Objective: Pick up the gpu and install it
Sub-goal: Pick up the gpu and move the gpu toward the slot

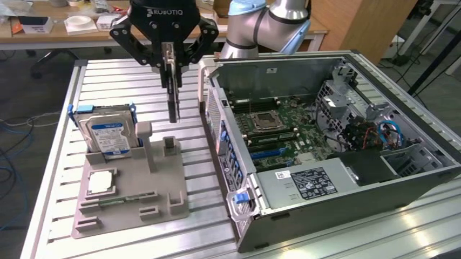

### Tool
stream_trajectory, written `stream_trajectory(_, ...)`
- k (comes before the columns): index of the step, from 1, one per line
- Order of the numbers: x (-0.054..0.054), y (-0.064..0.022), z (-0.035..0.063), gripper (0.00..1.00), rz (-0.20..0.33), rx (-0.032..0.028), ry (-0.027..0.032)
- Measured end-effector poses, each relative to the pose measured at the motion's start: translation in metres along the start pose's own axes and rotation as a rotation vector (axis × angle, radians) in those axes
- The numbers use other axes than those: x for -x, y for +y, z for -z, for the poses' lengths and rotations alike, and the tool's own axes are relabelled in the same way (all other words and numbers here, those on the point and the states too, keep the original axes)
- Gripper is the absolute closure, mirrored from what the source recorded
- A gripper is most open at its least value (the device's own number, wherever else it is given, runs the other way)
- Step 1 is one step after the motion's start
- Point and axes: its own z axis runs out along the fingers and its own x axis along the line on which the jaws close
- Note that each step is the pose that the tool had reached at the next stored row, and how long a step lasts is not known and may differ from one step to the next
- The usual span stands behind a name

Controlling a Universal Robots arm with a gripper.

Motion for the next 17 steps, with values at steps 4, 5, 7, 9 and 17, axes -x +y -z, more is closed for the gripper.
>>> stream_trajectory(4, 0.005, 0.0004, -0.0001, 0.74, 0.0, 0.0, 0.0)
stream_trajectory(5, 0.006, 0.0005, -0.0001, 0.74, 0.0, 0.0, 0.0001)
stream_trajectory(7, 0.009, 0.0007, -0.0002, 0.74, 0.0, 0.0, 0.0)
stream_trajectory(9, 0.011, 0.0009, -0.0003, 0.74, 0.0, 0.0, 0.0)
stream_trajectory(17, 0.02, 0.0015, -0.0005, 0.74, 0.0, 0.0, 0.0)
